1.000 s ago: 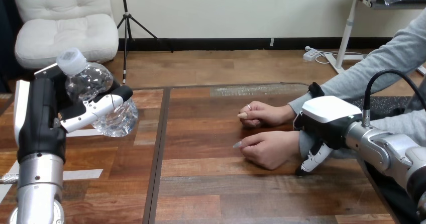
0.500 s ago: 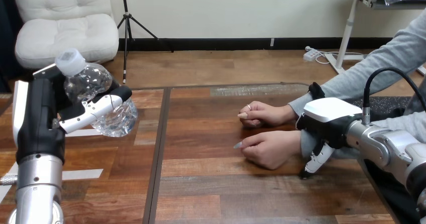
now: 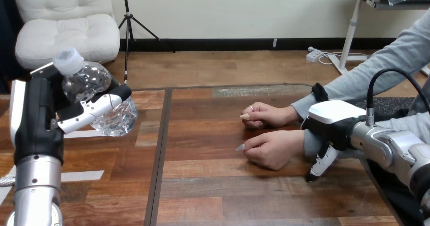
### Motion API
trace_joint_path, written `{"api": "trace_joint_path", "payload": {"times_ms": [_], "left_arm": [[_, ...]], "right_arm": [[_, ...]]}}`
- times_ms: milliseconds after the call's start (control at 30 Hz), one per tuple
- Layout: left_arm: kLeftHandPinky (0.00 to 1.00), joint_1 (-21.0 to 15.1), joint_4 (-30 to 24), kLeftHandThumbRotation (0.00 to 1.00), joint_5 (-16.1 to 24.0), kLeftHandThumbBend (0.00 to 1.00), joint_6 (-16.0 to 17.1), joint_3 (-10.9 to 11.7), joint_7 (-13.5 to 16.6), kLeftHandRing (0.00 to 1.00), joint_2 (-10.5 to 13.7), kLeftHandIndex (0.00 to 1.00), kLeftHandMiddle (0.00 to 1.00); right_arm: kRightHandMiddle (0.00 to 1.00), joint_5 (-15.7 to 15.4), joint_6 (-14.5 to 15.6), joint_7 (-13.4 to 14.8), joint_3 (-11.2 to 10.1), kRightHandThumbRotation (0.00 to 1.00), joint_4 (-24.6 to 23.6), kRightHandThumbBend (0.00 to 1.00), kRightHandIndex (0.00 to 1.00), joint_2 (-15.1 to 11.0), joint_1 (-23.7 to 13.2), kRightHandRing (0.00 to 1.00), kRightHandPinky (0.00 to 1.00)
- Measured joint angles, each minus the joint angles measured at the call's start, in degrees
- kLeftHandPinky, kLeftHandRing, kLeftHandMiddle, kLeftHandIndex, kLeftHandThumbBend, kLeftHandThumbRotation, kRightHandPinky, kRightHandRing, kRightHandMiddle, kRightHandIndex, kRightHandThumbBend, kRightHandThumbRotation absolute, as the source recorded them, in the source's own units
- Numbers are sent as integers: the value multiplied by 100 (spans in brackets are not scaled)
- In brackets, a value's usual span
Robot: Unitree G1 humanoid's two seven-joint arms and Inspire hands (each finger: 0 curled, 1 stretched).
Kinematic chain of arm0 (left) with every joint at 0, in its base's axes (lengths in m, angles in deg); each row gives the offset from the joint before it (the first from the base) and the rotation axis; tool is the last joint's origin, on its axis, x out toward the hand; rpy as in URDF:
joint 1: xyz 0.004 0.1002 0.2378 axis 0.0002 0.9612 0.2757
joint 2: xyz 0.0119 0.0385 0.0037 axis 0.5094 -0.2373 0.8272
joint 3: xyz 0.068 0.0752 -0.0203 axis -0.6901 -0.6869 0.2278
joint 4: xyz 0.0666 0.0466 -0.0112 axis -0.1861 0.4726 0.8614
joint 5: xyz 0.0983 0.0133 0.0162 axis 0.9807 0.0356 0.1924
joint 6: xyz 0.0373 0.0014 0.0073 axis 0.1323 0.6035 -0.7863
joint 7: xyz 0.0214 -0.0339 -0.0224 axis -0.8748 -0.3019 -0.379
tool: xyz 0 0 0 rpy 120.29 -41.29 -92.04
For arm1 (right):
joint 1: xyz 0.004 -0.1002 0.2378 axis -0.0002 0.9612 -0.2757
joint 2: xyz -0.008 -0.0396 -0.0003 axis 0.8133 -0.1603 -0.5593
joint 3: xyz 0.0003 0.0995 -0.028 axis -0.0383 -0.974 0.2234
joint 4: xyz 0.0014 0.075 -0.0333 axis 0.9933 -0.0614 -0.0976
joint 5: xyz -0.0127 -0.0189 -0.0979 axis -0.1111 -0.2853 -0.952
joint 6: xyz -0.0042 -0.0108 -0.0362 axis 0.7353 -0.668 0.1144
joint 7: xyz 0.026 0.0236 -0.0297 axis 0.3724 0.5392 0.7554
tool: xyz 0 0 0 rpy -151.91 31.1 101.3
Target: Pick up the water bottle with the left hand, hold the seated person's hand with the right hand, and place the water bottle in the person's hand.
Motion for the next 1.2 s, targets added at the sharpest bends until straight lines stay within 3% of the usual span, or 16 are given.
{"api": "trace_joint_path", "payload": {"times_ms": [233, 667, 1200], "left_arm": [[27, 1, 0, 0, -9, 71, 66, 29, 0, 33, 0, 40, 39], [27, 1, 0, 0, -11, 71, 113, 68, -3, 33, 0, 40, 39], [27, 1, 0, 0, -10, 71, 114, 73, -12, 33, 0, 40, 39]], "right_arm": [[55, 6, 16, -30, 0, 22, 0, 98, 56, 2, -1, 50, 39], [43, 66, 9, -28, -2, 14, 0, 85, 48, 3, 0, 33, 27], [42, 286, -112, -28, -21, 19, 0, 68, 44, 2, 0, 33, 27]]}}
